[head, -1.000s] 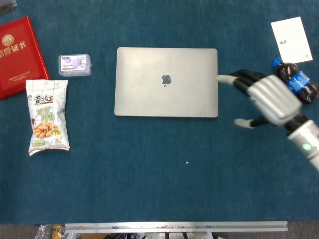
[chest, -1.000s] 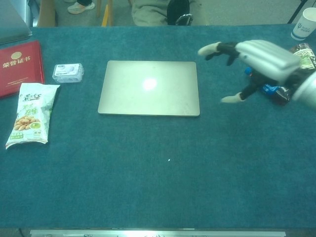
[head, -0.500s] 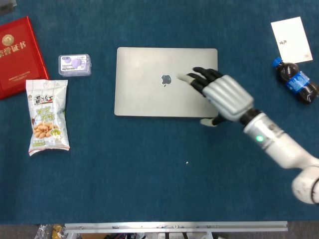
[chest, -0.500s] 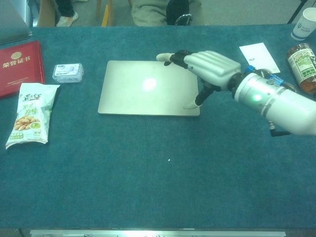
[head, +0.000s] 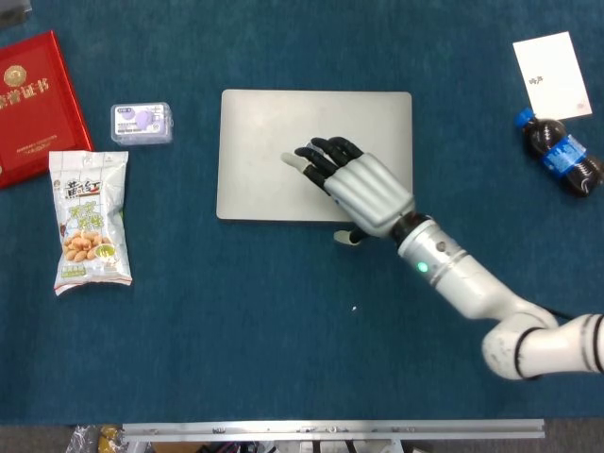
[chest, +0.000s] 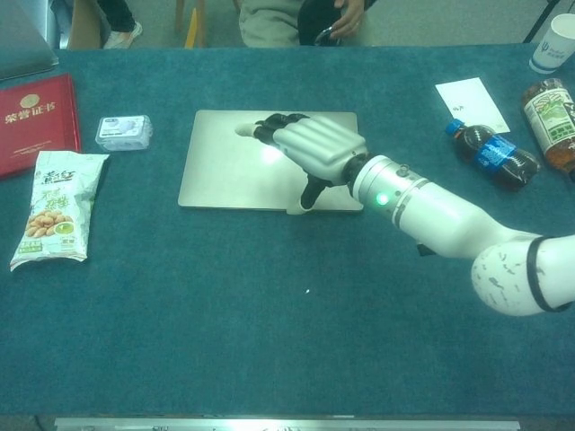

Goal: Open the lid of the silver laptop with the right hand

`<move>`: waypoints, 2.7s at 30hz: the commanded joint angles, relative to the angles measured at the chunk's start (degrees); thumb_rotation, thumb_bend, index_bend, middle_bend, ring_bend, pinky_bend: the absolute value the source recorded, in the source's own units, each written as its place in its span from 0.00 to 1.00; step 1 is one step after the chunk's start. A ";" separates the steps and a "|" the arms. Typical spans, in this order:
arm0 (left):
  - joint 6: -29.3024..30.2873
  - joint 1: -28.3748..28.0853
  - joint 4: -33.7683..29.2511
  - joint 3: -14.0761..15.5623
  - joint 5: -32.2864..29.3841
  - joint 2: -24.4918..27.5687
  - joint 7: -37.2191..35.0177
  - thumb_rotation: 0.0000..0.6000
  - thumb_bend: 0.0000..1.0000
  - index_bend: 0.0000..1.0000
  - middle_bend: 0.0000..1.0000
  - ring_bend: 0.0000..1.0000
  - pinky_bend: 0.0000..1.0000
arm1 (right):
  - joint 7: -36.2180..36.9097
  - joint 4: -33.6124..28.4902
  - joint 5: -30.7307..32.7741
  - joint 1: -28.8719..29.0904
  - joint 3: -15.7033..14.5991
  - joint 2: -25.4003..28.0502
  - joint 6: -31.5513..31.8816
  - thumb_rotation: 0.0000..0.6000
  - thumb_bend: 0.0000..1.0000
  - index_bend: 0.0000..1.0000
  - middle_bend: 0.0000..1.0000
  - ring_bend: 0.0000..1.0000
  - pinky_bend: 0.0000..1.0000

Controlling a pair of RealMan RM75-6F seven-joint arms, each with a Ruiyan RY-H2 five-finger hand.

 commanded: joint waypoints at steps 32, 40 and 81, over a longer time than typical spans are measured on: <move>0.37 0.26 5.97 0.17 -0.30 -1.43 -6.41 1.00 0.42 0.33 0.30 0.23 0.25 | -3.44 20.65 6.53 6.08 2.60 -17.00 0.84 1.00 0.00 0.03 0.11 0.02 0.11; 0.16 0.14 6.60 0.08 -0.60 -1.61 -6.93 1.00 0.42 0.33 0.30 0.23 0.25 | -2.99 21.66 6.02 6.61 2.95 -17.57 0.77 1.00 0.01 0.03 0.11 0.02 0.11; 2.34 0.93 8.17 -0.12 0.06 -2.14 -9.69 1.00 0.42 0.33 0.30 0.23 0.25 | -8.62 14.56 6.05 6.68 4.61 -13.79 5.47 1.00 0.55 0.03 0.11 0.02 0.11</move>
